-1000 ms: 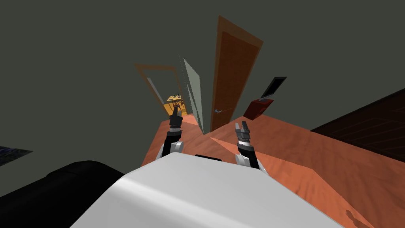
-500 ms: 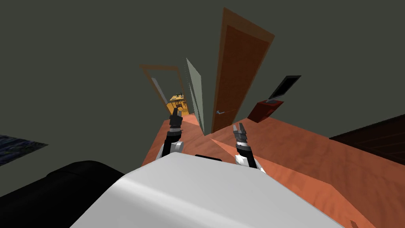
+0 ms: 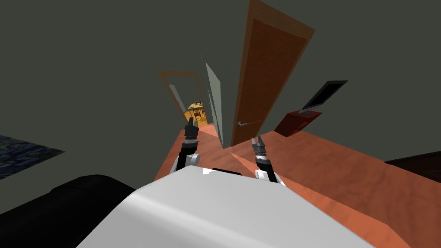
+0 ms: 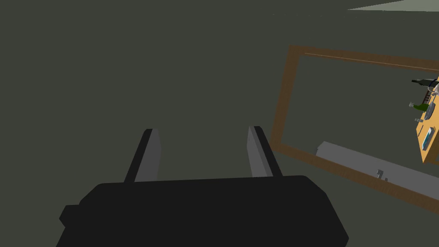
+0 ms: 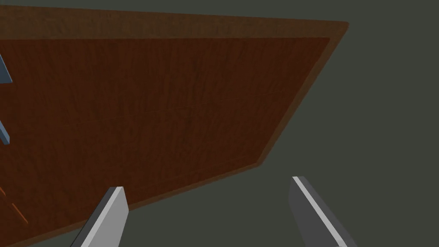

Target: Pull the door open

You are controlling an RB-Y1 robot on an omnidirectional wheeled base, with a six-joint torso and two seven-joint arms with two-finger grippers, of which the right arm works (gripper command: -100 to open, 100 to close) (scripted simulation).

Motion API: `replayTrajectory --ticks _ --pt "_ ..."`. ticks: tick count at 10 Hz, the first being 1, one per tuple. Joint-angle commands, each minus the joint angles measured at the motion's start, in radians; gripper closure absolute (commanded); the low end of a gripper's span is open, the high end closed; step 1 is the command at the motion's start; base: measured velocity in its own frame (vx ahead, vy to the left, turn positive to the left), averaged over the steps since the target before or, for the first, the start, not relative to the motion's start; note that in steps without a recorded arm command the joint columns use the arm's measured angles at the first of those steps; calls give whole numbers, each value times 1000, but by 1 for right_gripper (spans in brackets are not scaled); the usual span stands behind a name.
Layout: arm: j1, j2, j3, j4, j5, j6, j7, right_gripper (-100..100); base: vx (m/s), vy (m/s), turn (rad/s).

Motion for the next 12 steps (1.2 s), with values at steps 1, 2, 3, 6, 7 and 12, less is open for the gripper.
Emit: replayTrajectory --ticks 1,2,3,6,7,12 --pt "-14 -14 7 42 -7 -7 -14 -100 93 -51 100" --pt "-22 -21 13 69 -11 -13 -21 -100 86 -61 146" --pt "-31 -28 18 96 -15 -19 -28 -100 76 -55 103" --pt "-55 -50 34 177 -27 -35 -49 -100 87 -63 119" --pt "-63 -57 39 204 -30 -41 -56 -100 77 -53 120" --pt "-102 -91 65 335 -49 -68 -89 -100 75 -62 113"
